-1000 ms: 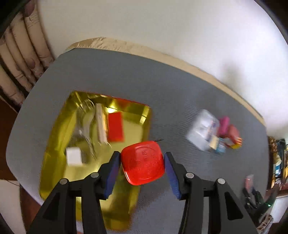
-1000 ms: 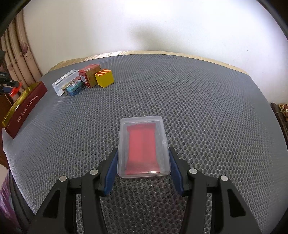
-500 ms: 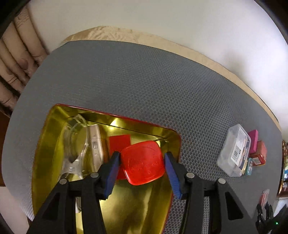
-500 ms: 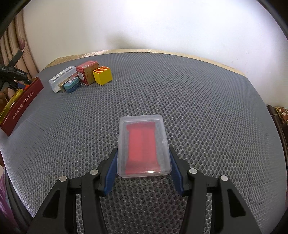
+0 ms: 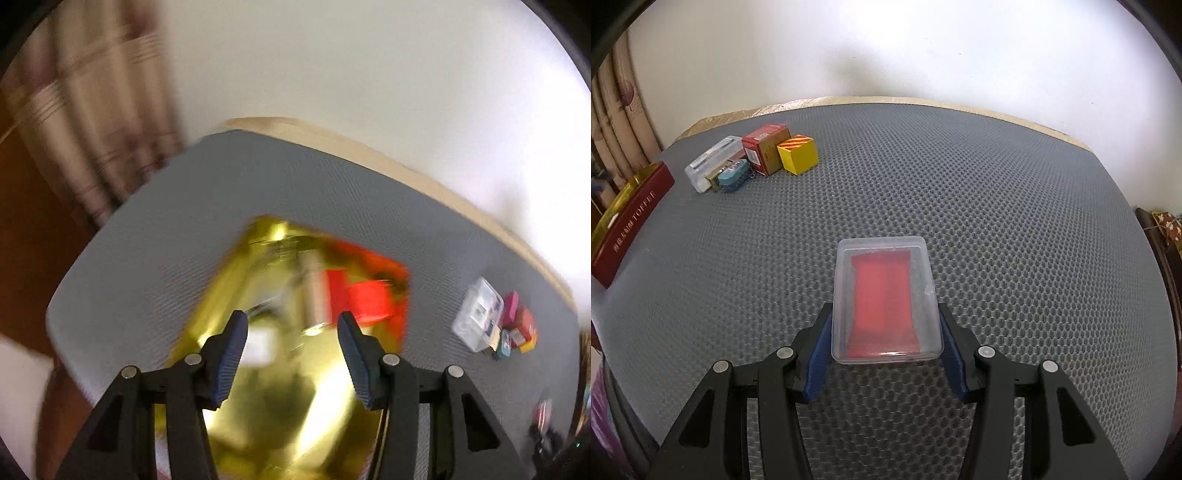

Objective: Organize rigid objects
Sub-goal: 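Carry the clear box with red insert over the tin with the right gripper, then lower the clear box into the tin and open the right gripper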

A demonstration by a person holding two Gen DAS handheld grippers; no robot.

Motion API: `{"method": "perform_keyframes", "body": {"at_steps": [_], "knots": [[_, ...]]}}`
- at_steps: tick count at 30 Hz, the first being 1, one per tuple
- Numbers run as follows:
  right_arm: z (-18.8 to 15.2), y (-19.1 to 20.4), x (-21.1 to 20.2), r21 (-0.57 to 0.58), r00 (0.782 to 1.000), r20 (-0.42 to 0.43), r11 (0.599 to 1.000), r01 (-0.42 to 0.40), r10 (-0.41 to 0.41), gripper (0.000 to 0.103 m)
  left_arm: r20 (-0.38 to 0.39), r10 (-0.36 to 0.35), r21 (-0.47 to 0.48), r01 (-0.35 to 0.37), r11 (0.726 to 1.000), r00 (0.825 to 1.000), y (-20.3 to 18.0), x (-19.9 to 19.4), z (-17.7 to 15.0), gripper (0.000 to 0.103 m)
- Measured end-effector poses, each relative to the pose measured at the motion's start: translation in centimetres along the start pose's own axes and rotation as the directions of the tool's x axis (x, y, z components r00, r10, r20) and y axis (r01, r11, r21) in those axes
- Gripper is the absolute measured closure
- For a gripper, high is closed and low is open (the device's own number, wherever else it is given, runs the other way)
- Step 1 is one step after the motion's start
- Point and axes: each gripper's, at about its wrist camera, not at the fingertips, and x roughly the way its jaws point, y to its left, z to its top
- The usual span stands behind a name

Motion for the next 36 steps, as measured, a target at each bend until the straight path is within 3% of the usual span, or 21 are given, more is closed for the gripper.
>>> {"method": "perform_keyframes", "body": {"at_steps": [5,7,10,13,15,16,18,24,26,36], "knots": [[1.5,3.3,-1.9,-0.026,0.997,0.025,0.997,-0.074,0.075,0.054,-0.022,0.041,-0.221,-0.044,0.974,0.999,9.3,-3.0,-4.5,0.051],[2.7,5.9,-3.0,-0.046,0.99,0.041,0.99,-0.133,0.135,0.054,-0.004,0.087,-0.252,-0.085,0.964,0.996,11.4,-4.0,-6.8,0.051],[4.8,10.9,-5.0,-0.097,0.967,0.064,0.966,-0.24,0.247,0.054,0.029,0.132,-0.24,-0.121,0.963,0.991,12.8,-5.1,-9.9,0.051],[7.1,16.7,-6.3,-0.146,0.924,0.058,0.919,-0.367,0.378,0.054,0.063,0.206,-0.185,-0.192,0.964,0.976,12.8,-5.6,-10.8,0.051],[9.2,23.2,-6.0,-0.203,0.886,0.023,0.87,-0.449,0.463,0.054,0.073,0.191,-0.162,-0.178,0.971,0.979,12.4,-5.7,-10.9,0.051],[9.2,23.2,-6.0,-0.203,0.886,0.023,0.87,-0.449,0.463,0.054,0.085,0.187,-0.148,-0.173,0.974,0.979,12.2,-5.9,-11.1,0.051],[10.5,27.7,-5.0,-0.248,0.869,-0.01,0.841,-0.481,0.494,0.054,0.1,0.203,-0.119,-0.191,0.974,0.974,11.6,-5.8,-11.4,0.051],[12.2,37.6,-0.1,-0.324,0.869,-0.119,0.808,-0.492,0.481,0.054,0.062,0.136,-0.128,-0.127,0.984,0.989,12.1,-5.3,-10.8,0.051],[11.8,39.4,1.2,-0.352,0.884,-0.126,0.813,-0.465,0.451,0.054,0.05,0.13,-0.13,-0.122,0.984,0.99,12.3,-5.0,-10.5,0.051],[10.8,40.5,5.5,-0.325,0.901,-0.174,0.84,-0.434,0.398,0.054,0.001,0.068,-0.106,-0.068,0.992,0.998,12.2,-4.0,-10.3,0.051]]}}
